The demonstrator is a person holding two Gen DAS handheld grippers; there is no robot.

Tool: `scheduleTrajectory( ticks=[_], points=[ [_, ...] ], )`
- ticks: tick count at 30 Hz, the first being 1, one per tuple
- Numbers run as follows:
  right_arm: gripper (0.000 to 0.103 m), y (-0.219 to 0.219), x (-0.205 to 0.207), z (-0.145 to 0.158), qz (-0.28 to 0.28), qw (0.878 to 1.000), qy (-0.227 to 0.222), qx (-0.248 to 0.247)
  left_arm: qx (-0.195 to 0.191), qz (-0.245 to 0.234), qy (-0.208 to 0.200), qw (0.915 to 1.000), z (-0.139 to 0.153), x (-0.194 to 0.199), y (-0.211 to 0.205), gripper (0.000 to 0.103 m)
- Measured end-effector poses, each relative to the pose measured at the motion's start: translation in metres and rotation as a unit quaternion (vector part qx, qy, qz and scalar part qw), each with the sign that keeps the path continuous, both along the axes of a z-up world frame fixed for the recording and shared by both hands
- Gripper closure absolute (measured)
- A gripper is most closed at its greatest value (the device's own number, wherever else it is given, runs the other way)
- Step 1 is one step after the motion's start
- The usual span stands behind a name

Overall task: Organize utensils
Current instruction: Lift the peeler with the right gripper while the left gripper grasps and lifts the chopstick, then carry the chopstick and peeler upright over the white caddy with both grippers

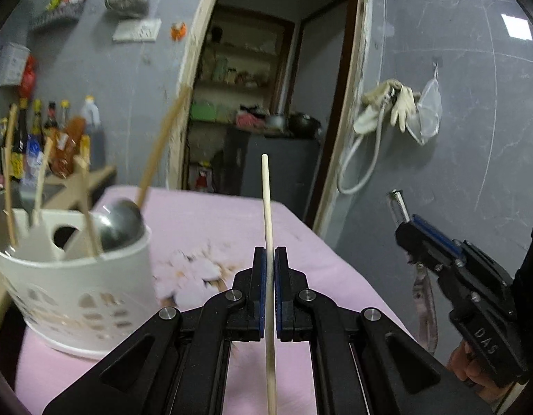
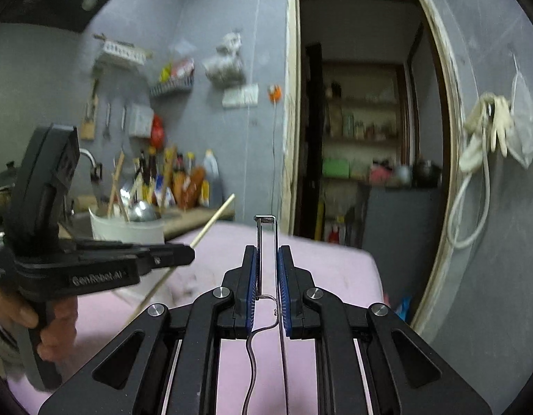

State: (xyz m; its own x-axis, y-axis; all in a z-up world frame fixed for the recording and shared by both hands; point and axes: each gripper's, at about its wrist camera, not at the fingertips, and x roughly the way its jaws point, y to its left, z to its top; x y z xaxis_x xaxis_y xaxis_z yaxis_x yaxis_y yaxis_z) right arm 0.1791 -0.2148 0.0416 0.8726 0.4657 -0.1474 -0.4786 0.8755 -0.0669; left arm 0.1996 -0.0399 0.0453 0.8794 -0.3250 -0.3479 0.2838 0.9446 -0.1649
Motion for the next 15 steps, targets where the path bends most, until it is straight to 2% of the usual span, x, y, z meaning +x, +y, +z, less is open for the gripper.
scheduleTrajectory(
  ticks=[6,15],
  points=[
    [0.093,0.014,-0.003,0.023,0.020,0.998,-0.041,0.036,0.005,0.025,-0.043,0.9988,0.018,-0.013,0.017,0.101],
    [0.093,0.052,0.007,0.056,0.076,0.991,-0.064,0.091,-0.015,0.074,-0.092,0.9929,0.053,-0.018,0.074,0.101]
  ],
)
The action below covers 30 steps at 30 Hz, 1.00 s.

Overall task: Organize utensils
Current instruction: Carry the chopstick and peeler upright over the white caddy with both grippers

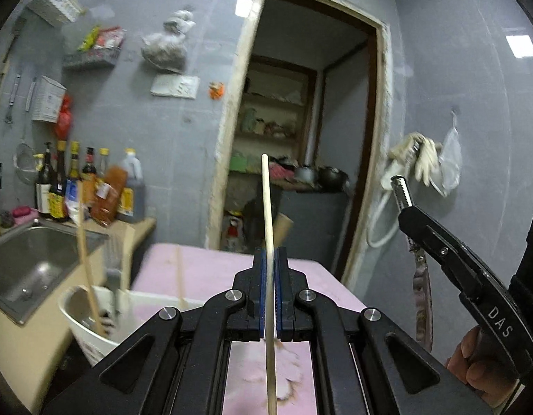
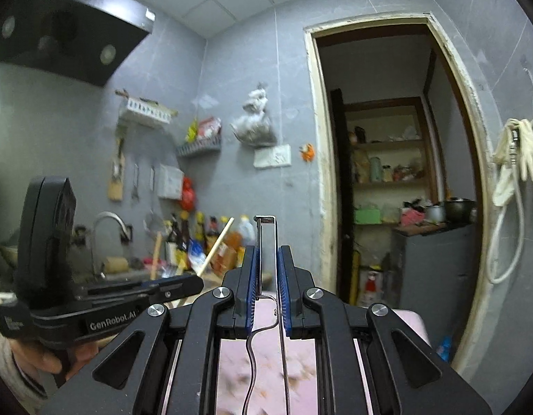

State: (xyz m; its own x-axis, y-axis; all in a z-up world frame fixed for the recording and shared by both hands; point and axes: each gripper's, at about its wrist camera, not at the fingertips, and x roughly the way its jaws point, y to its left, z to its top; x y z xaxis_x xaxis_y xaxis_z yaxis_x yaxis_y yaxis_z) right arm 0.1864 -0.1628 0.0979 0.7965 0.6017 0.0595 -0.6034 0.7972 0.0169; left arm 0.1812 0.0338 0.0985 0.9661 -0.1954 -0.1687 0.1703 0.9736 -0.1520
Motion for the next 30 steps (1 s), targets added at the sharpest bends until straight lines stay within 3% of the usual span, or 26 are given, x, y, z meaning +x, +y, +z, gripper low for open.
scheduleTrajectory(
  ticks=[13,23,30],
  points=[
    [0.093,0.080,0.029,0.031,0.052,0.995,-0.032,0.075,-0.047,0.090,-0.057,0.9932,0.035,0.002,0.102,0.101],
    [0.093,0.114,0.042,0.008,-0.028,0.989,-0.058,0.134,-0.163,0.142,-0.075,0.9735,0.012,0.017,0.166,0.101],
    [0.093,0.116,0.044,-0.006,-0.039,0.987,-0.076,0.138,-0.174,0.183,-0.090,0.9634,-0.006,0.016,0.174,0.101]
  ],
)
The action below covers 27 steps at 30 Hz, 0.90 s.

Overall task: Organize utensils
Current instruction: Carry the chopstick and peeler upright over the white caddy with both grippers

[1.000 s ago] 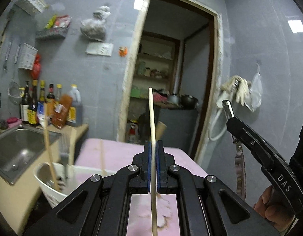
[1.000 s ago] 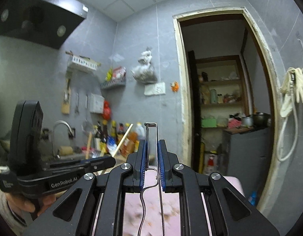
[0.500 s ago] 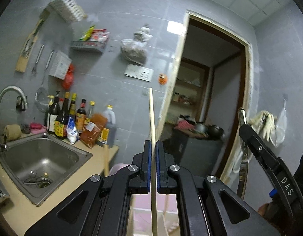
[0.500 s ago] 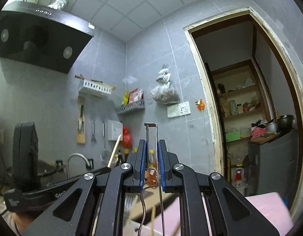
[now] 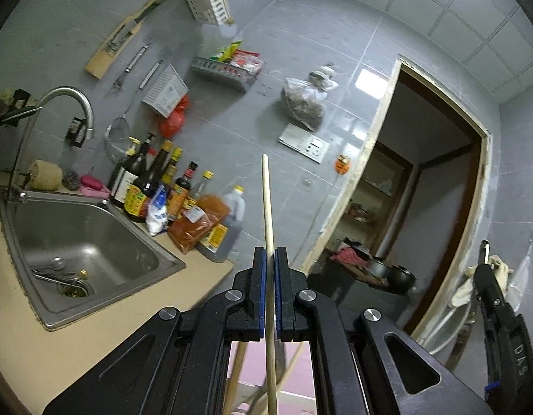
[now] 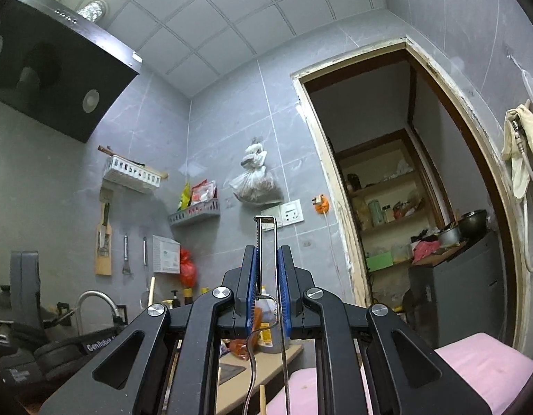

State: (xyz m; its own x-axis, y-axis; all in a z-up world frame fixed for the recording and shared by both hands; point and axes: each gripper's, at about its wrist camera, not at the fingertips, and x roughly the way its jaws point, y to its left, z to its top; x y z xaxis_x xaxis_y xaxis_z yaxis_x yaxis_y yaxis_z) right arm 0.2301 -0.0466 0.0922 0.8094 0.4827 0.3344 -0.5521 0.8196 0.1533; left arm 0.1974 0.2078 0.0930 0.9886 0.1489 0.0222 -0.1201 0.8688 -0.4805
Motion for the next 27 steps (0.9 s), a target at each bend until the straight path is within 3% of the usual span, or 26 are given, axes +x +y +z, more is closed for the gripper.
scheduleTrajectory(
  ticks=[10,27],
  points=[
    [0.093,0.001,0.014,-0.013,-0.002,1.000,0.024,0.002,0.005,0.043,0.013,0.9990,-0.021,0.011,-0.008,0.101],
    [0.093,0.018,0.011,-0.020,-0.016,0.999,0.011,-0.044,0.037,0.034,0.026,0.9984,-0.034,0.014,-0.026,0.101]
  ],
)
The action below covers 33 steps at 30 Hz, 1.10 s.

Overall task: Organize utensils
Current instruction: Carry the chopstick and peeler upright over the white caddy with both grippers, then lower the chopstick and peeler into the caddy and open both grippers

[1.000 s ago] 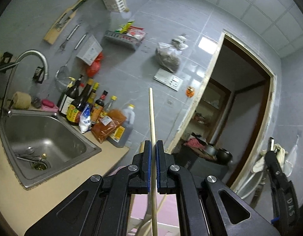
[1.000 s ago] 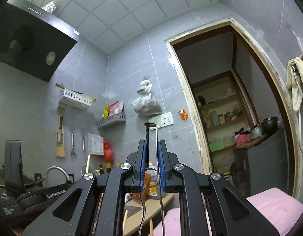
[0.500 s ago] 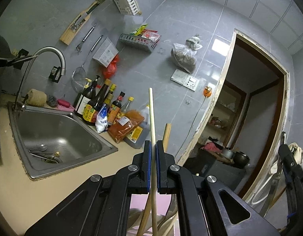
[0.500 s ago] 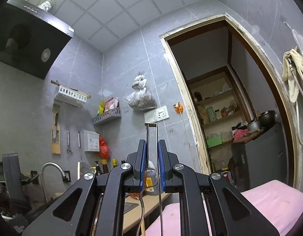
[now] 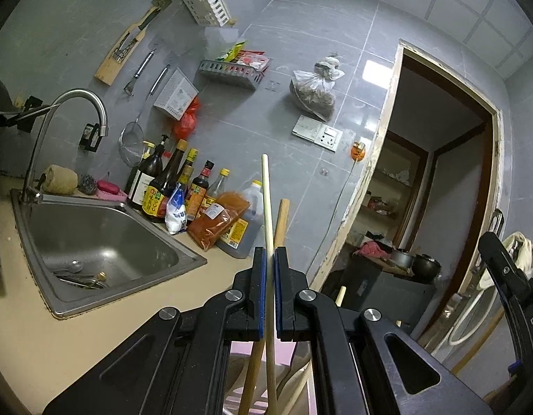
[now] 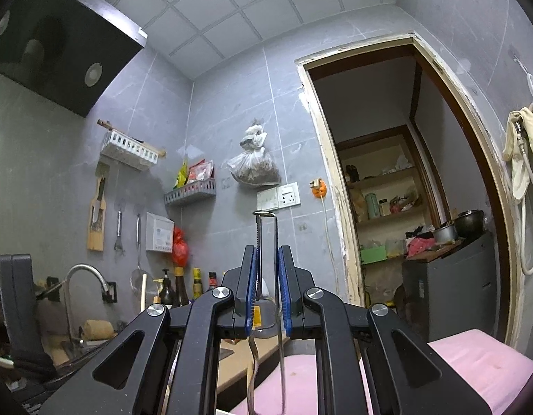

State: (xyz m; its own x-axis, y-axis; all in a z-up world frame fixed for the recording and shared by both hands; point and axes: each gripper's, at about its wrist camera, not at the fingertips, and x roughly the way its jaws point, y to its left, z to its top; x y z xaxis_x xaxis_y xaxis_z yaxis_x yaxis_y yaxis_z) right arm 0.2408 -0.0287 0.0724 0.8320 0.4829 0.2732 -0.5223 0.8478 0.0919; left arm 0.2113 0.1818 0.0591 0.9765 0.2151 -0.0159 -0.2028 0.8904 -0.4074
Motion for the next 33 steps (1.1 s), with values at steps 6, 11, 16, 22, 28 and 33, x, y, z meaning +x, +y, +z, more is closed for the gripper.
scheduleTrajectory(
  ticks=[6,11,16,22,28,33],
  points=[
    [0.093,-0.001,-0.004,0.001,0.005,1.000,-0.004,-0.004,0.014,-0.005,0.001,0.9999,-0.002,0.000,-0.007,0.101],
    [0.093,-0.001,-0.013,0.002,0.006,1.000,-0.012,-0.018,0.017,-0.012,0.007,0.9998,-0.004,0.001,-0.009,0.101],
    [0.093,0.003,-0.014,-0.001,0.003,0.999,0.000,-0.040,0.022,-0.015,0.011,0.9996,-0.007,0.000,-0.010,0.101],
    [0.093,0.004,-0.010,-0.006,0.006,0.999,0.019,-0.047,0.047,-0.017,0.013,0.9987,-0.010,-0.001,-0.019,0.101],
    [0.093,0.005,-0.005,-0.009,0.009,0.998,0.037,-0.054,0.072,-0.026,0.017,0.9969,-0.014,-0.002,-0.029,0.101],
    [0.093,0.005,-0.002,-0.011,0.013,0.997,0.047,-0.056,0.075,-0.035,0.026,0.9962,-0.018,-0.002,-0.032,0.101]
  ],
)
